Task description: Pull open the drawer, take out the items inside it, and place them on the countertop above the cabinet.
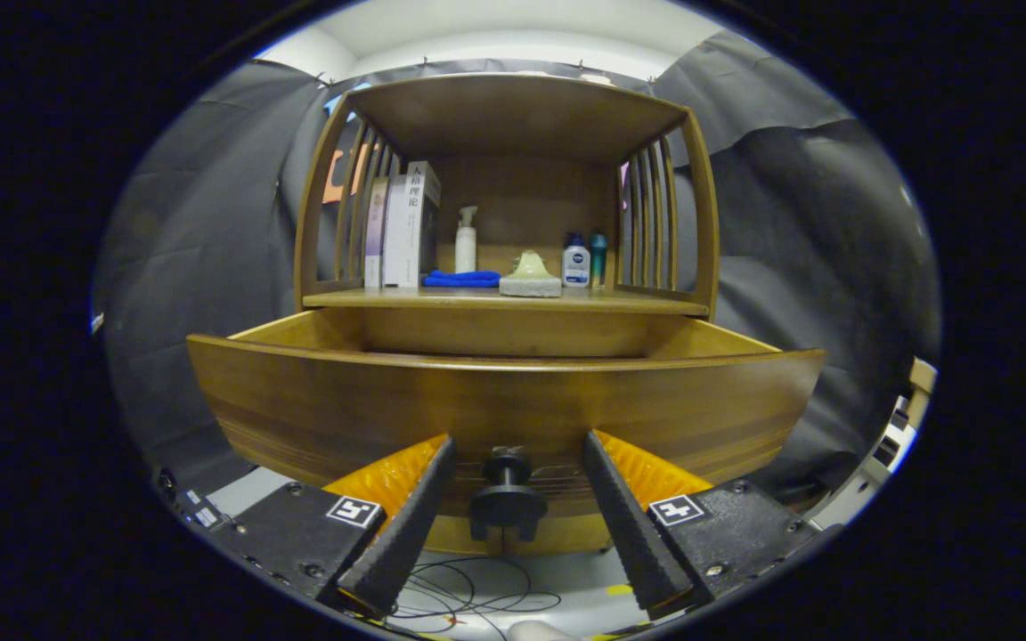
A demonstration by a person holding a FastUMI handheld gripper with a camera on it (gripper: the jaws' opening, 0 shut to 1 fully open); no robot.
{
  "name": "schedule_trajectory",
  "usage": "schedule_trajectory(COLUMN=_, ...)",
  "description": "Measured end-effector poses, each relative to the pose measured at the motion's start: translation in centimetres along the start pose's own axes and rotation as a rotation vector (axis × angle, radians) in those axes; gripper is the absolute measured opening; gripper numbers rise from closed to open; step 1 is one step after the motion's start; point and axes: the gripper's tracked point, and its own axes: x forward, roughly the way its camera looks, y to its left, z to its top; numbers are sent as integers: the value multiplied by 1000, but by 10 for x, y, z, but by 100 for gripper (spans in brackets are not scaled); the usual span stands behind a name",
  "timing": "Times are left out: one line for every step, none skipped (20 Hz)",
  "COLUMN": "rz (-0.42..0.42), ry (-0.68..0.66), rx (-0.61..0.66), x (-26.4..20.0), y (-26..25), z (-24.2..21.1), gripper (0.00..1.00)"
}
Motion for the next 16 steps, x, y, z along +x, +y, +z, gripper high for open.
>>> schedule_trajectory(rz=2, ry=3, rx=1, x=3, y=1, z=1, gripper=95)
schedule_trajectory(rz=2, ry=3, rx=2, x=7, y=2, z=2, gripper=95)
schedule_trajectory(rz=1, ry=7, rx=3, x=12, y=1, z=4, gripper=95)
schedule_trajectory(rz=2, ry=5, rx=2, x=18, y=1, z=8, gripper=95)
schedule_trajectory(rz=4, ry=3, rx=5, x=23, y=1, z=10, gripper=95)
schedule_trajectory(rz=6, ry=-4, rx=11, x=28, y=2, z=13, gripper=95)
schedule_trajectory(rz=10, ry=-22, rx=14, x=33, y=2, z=18, gripper=95)
schedule_trajectory(rz=10, ry=-26, rx=15, x=39, y=2, z=20, gripper=95)
schedule_trajectory(rz=10, ry=-19, rx=14, x=42, y=2, z=20, gripper=95)
schedule_trajectory(rz=10, ry=-14, rx=15, x=47, y=3, z=20, gripper=95)
schedule_trajectory(rz=8, ry=-20, rx=14, x=49, y=4, z=21, gripper=94)
schedule_trajectory(rz=9, ry=-13, rx=11, x=58, y=4, z=23, gripper=95)
schedule_trajectory(rz=9, ry=-21, rx=14, x=63, y=4, z=25, gripper=95)
schedule_trajectory(rz=8, ry=-19, rx=9, x=67, y=4, z=26, gripper=95)
schedule_trajectory(rz=7, ry=-18, rx=1, x=73, y=4, z=28, gripper=95)
schedule_trajectory(rz=8, ry=-17, rx=-1, x=78, y=4, z=28, gripper=95)
